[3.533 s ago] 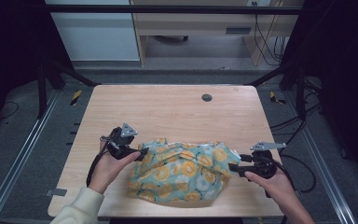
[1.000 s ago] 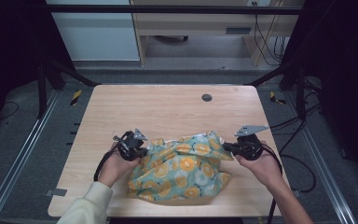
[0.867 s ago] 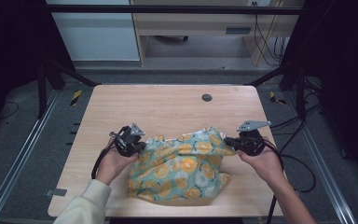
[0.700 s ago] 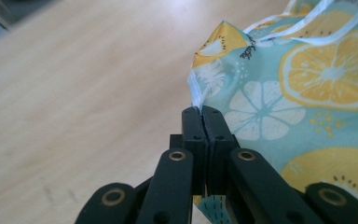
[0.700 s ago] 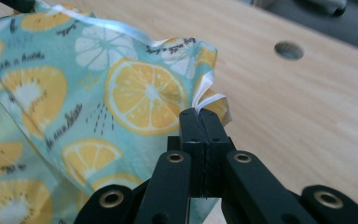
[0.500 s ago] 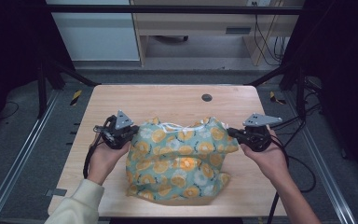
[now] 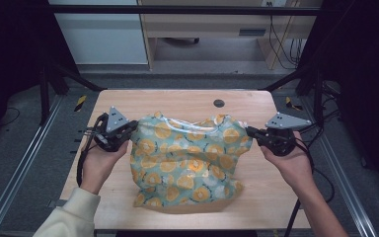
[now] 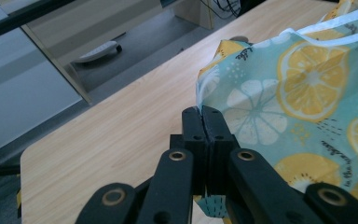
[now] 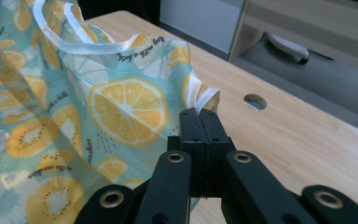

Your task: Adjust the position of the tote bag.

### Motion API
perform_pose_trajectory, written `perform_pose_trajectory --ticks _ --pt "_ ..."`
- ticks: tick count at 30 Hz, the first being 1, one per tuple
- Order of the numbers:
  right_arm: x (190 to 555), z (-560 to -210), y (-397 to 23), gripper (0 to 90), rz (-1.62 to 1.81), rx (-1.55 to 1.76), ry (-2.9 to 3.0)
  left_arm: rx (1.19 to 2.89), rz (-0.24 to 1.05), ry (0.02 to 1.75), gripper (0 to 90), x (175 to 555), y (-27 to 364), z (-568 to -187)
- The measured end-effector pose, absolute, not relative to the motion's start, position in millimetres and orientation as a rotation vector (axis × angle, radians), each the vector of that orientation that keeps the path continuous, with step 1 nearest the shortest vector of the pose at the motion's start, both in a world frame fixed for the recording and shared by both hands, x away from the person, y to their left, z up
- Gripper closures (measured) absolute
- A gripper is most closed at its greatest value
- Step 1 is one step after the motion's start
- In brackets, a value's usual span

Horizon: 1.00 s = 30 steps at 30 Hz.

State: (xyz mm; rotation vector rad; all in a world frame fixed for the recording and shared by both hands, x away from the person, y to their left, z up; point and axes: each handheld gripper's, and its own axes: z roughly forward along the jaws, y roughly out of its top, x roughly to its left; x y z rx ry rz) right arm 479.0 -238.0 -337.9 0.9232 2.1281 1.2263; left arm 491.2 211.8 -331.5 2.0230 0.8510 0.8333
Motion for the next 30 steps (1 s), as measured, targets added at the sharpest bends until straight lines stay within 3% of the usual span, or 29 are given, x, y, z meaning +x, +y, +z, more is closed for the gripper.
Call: perform_pose_trajectory --ticks 7,18,26,30 --pt "460 -339 -237 90.0 1.203 0.843 2.172 2.057 0.817 0.782 89.6 469 217 -330" --pt "399 -368 -230 90.0 1.152 0.676 2.332 2.104 0.732 0.649 89.5 410 216 -354" --pt "376 -391 -240 90.0 1.184 0.663 2.38 2.143 0.581 0.556 89.5 375 210 -388" --pt "371 -410 -244 90.0 1.192 0.685 2.418 2.279 0.478 0.504 89.4 370 205 -419"
